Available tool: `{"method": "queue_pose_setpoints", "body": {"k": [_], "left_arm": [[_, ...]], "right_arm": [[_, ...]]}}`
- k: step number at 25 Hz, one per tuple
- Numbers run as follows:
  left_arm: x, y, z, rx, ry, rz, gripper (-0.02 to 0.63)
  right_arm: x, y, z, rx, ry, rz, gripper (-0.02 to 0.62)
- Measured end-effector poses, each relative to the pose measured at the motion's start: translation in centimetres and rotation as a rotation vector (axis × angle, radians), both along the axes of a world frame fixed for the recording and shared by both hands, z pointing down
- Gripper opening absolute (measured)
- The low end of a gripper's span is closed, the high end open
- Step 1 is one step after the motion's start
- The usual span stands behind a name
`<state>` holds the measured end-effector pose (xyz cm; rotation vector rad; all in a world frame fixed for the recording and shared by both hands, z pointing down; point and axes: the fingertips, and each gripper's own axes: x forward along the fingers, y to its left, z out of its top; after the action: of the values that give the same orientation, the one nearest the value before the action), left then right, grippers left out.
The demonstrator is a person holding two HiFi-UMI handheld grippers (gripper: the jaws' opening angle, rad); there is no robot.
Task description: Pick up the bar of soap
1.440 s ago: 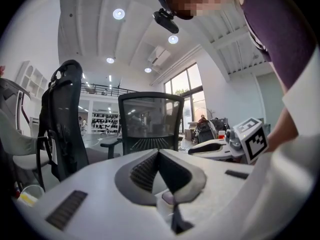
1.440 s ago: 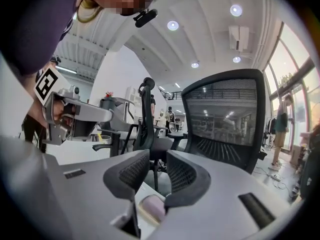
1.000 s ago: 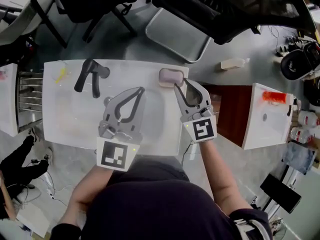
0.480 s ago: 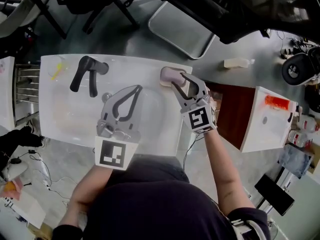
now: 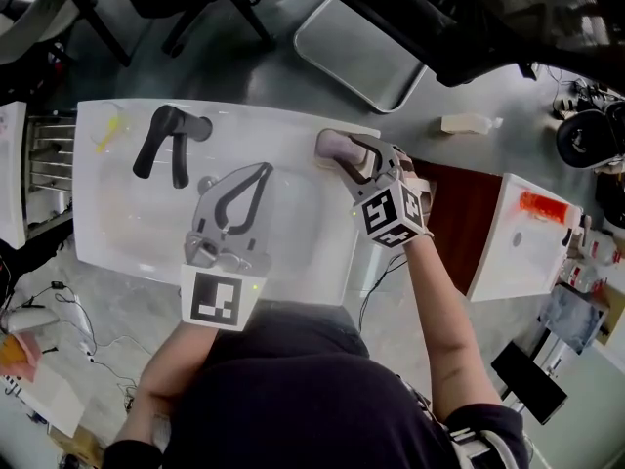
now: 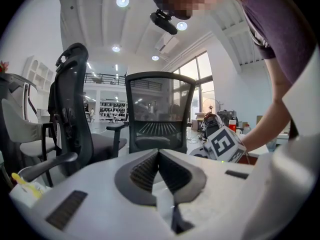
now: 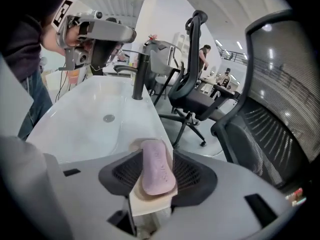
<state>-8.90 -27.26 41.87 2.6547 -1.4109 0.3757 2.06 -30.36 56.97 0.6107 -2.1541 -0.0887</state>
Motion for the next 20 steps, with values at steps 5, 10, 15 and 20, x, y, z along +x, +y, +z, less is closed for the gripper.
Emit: {"method": "queue_pose_setpoints", "body": {"k": [5, 10, 15, 20], "left_arm": [[-0.4, -0.1, 0.4, -0.011, -0.006, -0.013, 0.000], [-0.6, -0.3, 0.8, -0.015, -0.007, -0.020, 0.000], [-0.8, -0.4, 0.9, -0.018, -0.005, -0.025, 0.000], [-1.0, -0.5, 1.3, -0.027, -0.003, -0.030, 0.000]], "right_arm": [[-0.1, 0.1, 1.2, -0.093, 0.106, -0.074, 0.196], [-0.1, -0.1, 2.3, -0.175, 0.201, -0.123, 0.198], [-0.4, -0.1, 3.3, -0.222, 0.290, -0.174, 0.198], [-0.7, -0.2, 3.6, -0.256, 0.322, -0.185, 0.198]]}}
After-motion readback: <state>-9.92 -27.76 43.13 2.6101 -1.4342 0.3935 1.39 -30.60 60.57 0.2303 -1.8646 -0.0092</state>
